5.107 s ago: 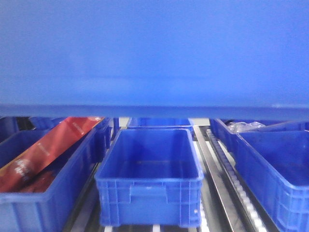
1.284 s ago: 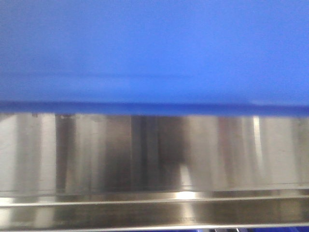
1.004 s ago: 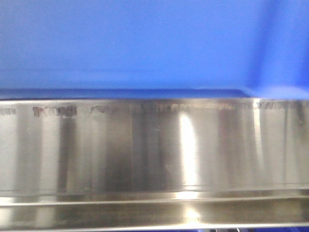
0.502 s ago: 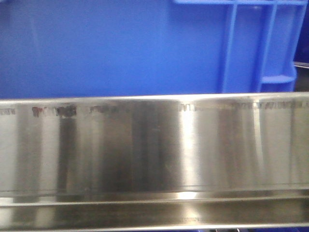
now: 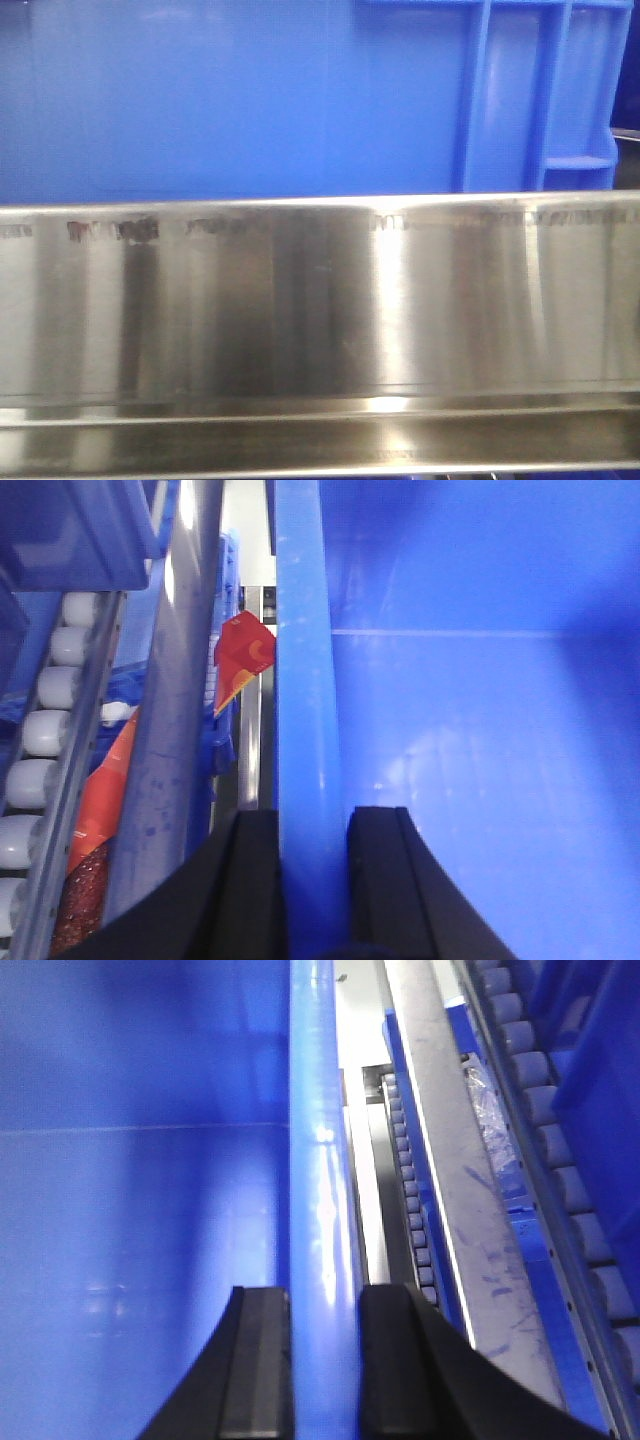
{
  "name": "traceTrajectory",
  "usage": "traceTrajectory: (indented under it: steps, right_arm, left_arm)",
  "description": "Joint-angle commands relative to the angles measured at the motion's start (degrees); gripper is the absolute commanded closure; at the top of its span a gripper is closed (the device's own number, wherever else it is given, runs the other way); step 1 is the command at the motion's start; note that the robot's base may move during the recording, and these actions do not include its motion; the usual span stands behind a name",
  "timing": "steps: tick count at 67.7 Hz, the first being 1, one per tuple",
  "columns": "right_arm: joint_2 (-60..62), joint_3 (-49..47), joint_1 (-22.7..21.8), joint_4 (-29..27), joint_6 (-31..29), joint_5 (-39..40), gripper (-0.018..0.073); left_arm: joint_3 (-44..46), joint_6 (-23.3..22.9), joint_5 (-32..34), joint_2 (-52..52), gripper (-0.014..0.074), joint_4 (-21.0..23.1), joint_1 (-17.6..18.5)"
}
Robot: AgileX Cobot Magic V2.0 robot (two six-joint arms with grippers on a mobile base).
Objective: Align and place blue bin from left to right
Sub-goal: 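Lower the blue bin with both grippers into the rack slot, then open both grippers to release the blue bin's side walls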
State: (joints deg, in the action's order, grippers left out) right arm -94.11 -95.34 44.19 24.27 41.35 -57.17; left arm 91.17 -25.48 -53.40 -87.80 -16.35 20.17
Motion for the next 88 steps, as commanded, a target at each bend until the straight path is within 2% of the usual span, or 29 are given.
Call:
traceTrajectory:
  steps: [1,6,10,13,16,22,29,49,56,60,74,80,88]
  right_arm:
    - [0.6,-1.2,0.9,-1.6,-0.5,7.2,0.0626]
    - [0.6,-1.2,0.9,-1.6,-1.1,7.2,0.0601]
    - [0.6,-1.2,0.9,-1.6,-1.5,7.2,0.0488]
    - [0.7,-1.2,0.9,-1.6,-1.5,7.0,0.0371]
    - [0.8,-1.2,0.9,-1.6,-1.5,6.6,0.0286]
    - [1.3,-1.2,0.9,-1.6,-1.5,6.3,0.0214]
    - [2.1,-1.2,0.9,-1.6,-2.1,6.3,0.0222]
    - [4.7,-1.2,0.9,-1.6,-3.6,4.5,0.0222]
    - [5.8,-1.2,1.0,-1.6,-4.0,4.5,0.0234]
    - [6.5,-1.2,1.0,-1.6,-4.1,4.3,0.0274]
    - [9.7,-1.2,1.0,-1.6,-4.5,4.5,0.0547]
    - [10.8,-1.2,1.0,-1.6,-5.2,4.5,0.0617]
    - [13.0,-1.2,1.0,-1.6,-5.2,4.5,0.0644]
  left_arm:
    - [1.1,0.4,6.0,0.7,0.0646,4.4,1.1]
    - [1.1,0.4,6.0,0.7,0.0513,4.4,1.1]
    - [1.1,0.4,6.0,0.7,0.0377,4.4,1.1]
    - [1.1,0.4,6.0,0.7,0.0281,4.2,1.1]
    - [1.1,0.4,5.7,0.7,0.0222,3.4,1.1]
    - [1.1,0.4,4.6,0.7,0.0115,1.7,1.1]
    - [1.1,0.4,4.3,1.0,0.0078,1.5,1.1]
    - [1.1,0.4,4.3,3.3,0.0078,0.5,1.1]
    - [1.1,0.4,4.2,4.7,0.0101,0.5,1.1]
    - [1.1,0.4,4.0,5.9,0.0163,0.7,1.1]
    - [1.1,0.4,5.2,9.2,0.0549,0.7,1.1]
    - [1.1,0.4,6.4,10.0,0.0711,0.7,1.1]
    - [1.1,0.4,6.0,11.9,0.0707,3.2,1.1]
